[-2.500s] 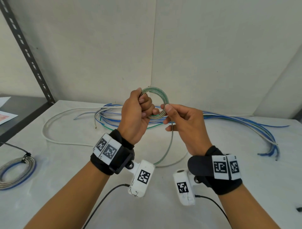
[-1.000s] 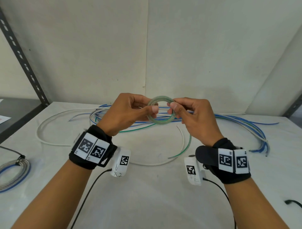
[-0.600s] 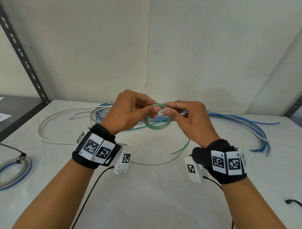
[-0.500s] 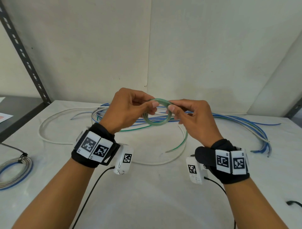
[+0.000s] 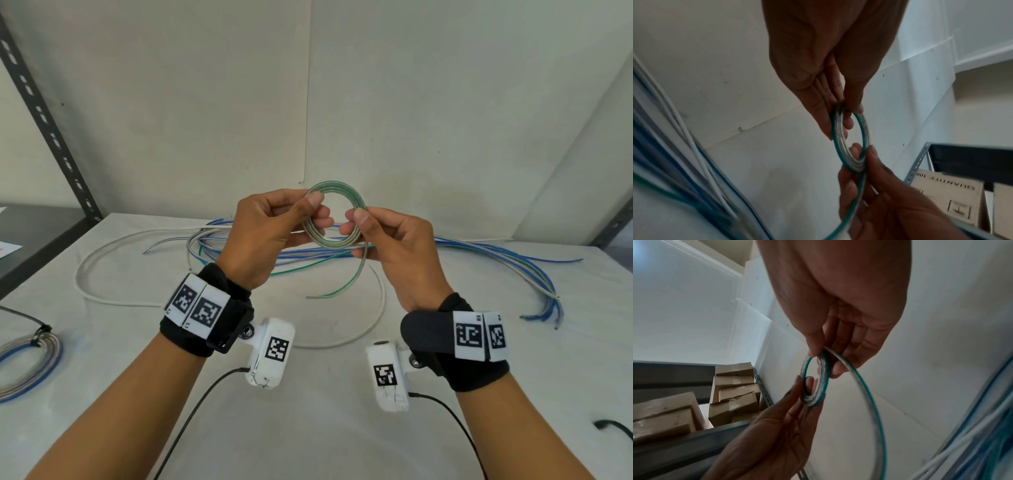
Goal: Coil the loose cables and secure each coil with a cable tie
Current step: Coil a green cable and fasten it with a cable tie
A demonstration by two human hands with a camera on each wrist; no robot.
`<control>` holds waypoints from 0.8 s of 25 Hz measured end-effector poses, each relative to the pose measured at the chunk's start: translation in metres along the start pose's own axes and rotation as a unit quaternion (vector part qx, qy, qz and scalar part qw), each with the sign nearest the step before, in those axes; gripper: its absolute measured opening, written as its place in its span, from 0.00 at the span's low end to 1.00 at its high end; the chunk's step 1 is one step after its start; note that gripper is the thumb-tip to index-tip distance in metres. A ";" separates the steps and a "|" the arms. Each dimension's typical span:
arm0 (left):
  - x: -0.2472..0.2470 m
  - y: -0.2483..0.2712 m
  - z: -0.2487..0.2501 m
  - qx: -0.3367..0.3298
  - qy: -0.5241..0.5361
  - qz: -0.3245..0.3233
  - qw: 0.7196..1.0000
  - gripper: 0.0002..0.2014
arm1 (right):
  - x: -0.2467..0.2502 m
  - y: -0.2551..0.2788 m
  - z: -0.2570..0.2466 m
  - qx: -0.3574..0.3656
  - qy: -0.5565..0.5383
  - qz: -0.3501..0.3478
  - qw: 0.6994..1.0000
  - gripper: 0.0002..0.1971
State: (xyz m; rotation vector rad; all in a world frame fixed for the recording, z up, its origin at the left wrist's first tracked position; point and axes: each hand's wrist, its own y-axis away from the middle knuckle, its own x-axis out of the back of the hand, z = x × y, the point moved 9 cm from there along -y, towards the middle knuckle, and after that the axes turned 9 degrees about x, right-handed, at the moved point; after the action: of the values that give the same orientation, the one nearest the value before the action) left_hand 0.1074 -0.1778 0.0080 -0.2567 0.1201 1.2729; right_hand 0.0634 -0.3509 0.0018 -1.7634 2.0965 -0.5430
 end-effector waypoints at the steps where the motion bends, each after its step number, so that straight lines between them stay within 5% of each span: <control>1: -0.001 -0.001 0.000 -0.004 -0.018 -0.009 1.000 0.09 | 0.004 -0.002 -0.003 0.020 0.032 -0.004 0.999 0.07; 5: -0.011 0.000 0.001 -0.038 -0.191 -0.044 0.980 0.20 | 0.003 -0.006 -0.015 0.101 0.237 -0.116 0.959 0.07; 9: -0.032 0.006 -0.024 0.031 -0.308 -0.131 0.942 0.29 | -0.011 0.001 -0.015 0.114 0.302 -0.202 0.925 0.07; 14: -0.036 0.006 -0.027 0.051 -0.224 -0.107 0.967 0.28 | -0.007 0.000 -0.018 0.107 0.272 -0.173 0.940 0.07; 20: -0.008 -0.008 -0.010 0.098 0.054 -0.029 0.993 0.24 | 0.004 -0.006 -0.010 0.041 0.111 -0.095 0.988 0.07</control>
State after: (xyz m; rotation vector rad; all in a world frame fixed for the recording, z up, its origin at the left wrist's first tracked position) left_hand 0.1128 -0.1901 0.0013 -0.1575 0.3266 1.1805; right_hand 0.0628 -0.3549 0.0131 -1.9430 2.0227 -0.9032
